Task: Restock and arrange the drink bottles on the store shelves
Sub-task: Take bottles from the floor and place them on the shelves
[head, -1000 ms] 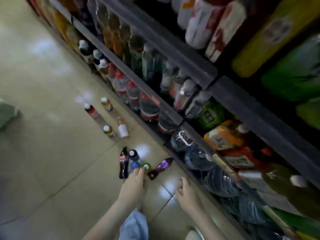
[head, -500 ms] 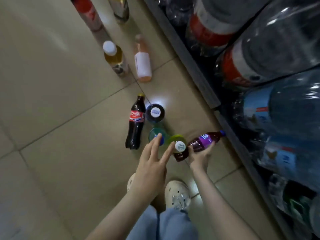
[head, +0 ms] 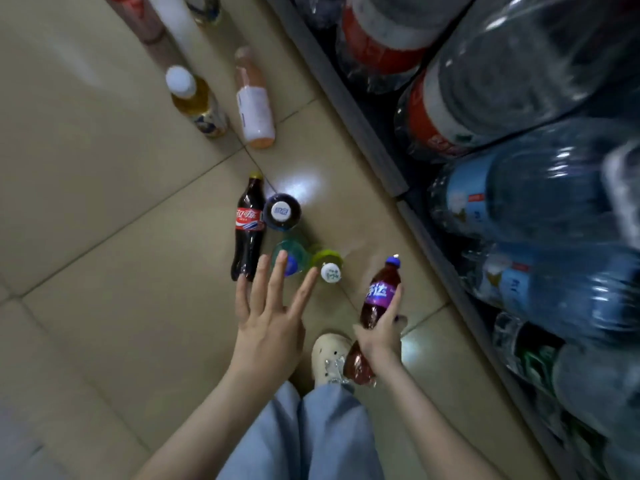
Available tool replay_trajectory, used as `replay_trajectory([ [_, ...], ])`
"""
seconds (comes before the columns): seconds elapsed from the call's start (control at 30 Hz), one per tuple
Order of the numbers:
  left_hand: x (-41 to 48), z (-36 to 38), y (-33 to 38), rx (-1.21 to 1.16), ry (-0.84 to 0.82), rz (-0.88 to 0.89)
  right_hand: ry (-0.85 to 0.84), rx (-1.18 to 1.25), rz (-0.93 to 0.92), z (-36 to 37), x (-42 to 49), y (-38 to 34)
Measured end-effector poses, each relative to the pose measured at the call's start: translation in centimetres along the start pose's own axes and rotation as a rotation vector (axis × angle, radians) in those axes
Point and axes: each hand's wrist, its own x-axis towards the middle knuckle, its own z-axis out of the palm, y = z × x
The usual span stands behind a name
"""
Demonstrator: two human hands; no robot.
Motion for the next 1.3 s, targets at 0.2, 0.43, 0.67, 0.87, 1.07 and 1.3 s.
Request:
replay_trajectory([
  [0.2,-1.5,-17.7,5.9,-0.511,-0.583,-0.063,-0.057,0.049,-0.245,-14.0,-18.6,-4.0],
  [0.43,-1.9,-39.3,15.3,-1.208,-0.827,-0.234,-0.015,0.270,-0.550,-27.4,-37.8,-10.1],
  [0.67,-4.9,-53.2,24.8,-0.848,-0.765,0.340,0.224,0.626,-0.510,-36.6,-51.1,-9.8],
  [0.87,-11.6,-60.9,37.1,-0.779,-0.887,0.825,0.575,0.867,-0.447,-44.1,-60.6,-2.2],
  [1.07,-23.3,-63.9,52.2,-0.710,-0.909,1.148,0.979,0.954,-0.419,-52.8,-69.9,11.4],
  [1.3,-43.2,-63.6,68.0,-0.711,-0.896,1.399,1.368,0.955,-0.326,-61.3,-80.5,30.5],
])
